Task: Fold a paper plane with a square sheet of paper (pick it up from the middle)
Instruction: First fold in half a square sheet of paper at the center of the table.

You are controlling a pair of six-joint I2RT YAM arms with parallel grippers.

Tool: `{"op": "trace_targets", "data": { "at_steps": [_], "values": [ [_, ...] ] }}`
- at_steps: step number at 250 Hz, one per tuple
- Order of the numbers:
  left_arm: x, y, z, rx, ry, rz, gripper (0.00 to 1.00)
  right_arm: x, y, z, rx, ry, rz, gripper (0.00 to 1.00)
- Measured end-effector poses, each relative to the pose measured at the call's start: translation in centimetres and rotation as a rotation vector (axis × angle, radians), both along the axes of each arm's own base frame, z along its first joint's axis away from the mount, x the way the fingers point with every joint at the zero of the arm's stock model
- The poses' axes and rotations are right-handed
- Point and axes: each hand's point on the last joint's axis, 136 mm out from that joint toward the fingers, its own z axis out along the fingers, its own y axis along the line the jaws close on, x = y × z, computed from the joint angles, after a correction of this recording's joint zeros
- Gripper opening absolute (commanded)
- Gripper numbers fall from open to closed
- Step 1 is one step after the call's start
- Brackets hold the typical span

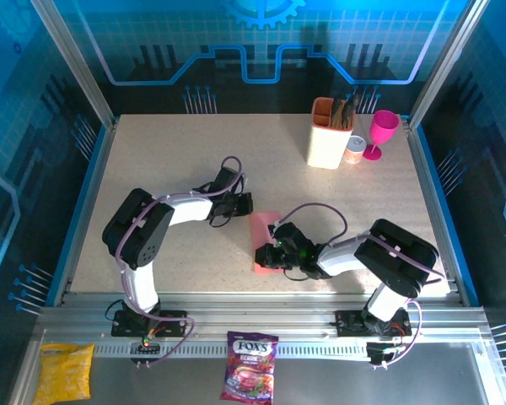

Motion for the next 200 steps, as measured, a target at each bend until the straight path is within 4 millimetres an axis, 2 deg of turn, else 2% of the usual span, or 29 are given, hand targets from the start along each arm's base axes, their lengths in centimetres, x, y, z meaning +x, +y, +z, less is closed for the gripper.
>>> {"op": "trace_targets", "data": {
  "at_steps": [35,73,99,109,131,152,170,179,200],
  "values": [
    [1.3,0.9,-0.2,0.011,0.005,0.033,0.0,0.1,0.6,0.2,0.028,-0.002,-0.005,0.0],
    [1.5,1.2,0.2,0.008,0.002,0.04,0.0,0.2,1.0,0.6,0.04,0.001,0.002,0.0],
    [0.6,0.5,2.2,-0.006,-0.02,0.016,0.02,0.0,0.8,0.8,0.002,0.014,0.022,0.0],
    [0.0,-0.1,3.3,-0.018,-0.037,-0.002,0.04,-0.1,0.6,1.1,-0.017,0.018,0.031,0.04],
    [-2.0,-1.9,5.8,-0.045,-0.079,-0.058,0.1,0.5,-0.1,3.5,-0.036,-0.013,0.032,0.13],
    [-4.0,-3.6,7.4,-0.067,-0.105,-0.115,0.13,1.6,-1.1,7.4,-0.018,-0.082,0.01,0.24],
    [-5.6,-4.5,7.3,-0.078,-0.097,-0.15,0.15,2.4,-2.8,10.4,-0.006,-0.141,-0.034,0.36],
    [-6.2,-4.6,6.8,-0.078,-0.082,-0.158,0.15,2.6,-3.9,11.3,-0.011,-0.161,-0.055,0.41],
    [-7.2,-4.4,5.3,-0.064,-0.044,-0.157,0.15,2.6,-6.4,12.1,-0.031,-0.181,-0.1,0.47]
  ]
}}
